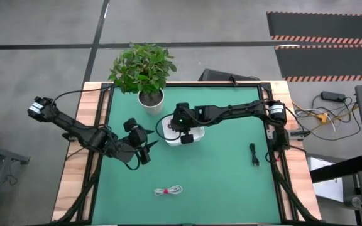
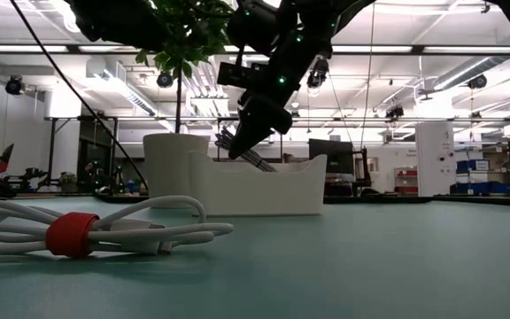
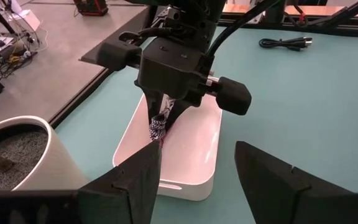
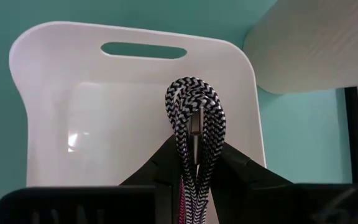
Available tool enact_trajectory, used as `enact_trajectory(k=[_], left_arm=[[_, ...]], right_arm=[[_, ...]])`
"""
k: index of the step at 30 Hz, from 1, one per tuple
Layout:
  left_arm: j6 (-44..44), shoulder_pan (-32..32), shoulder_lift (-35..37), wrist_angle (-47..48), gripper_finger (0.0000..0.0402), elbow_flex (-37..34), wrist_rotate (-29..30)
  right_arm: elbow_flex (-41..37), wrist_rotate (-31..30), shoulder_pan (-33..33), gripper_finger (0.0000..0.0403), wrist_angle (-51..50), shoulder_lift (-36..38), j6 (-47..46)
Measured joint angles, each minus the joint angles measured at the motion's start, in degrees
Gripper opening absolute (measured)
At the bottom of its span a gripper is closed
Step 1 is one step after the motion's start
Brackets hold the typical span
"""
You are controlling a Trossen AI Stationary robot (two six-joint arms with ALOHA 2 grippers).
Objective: Pick and place USB-C Cables
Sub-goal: Put the white patterned charger cable into the white bin
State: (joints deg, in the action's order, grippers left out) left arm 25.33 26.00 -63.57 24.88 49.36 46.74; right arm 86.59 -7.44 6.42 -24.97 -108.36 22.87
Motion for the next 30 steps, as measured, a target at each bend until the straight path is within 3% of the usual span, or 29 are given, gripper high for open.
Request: enact_trajectory(k=[30], left_arm=[[1.3,0.0,0.0,-0.4,0.019,-0.1,0.0]], right_arm=[[0.0,0.2,0.0,0.0054,0.0,0.0,-0.3]])
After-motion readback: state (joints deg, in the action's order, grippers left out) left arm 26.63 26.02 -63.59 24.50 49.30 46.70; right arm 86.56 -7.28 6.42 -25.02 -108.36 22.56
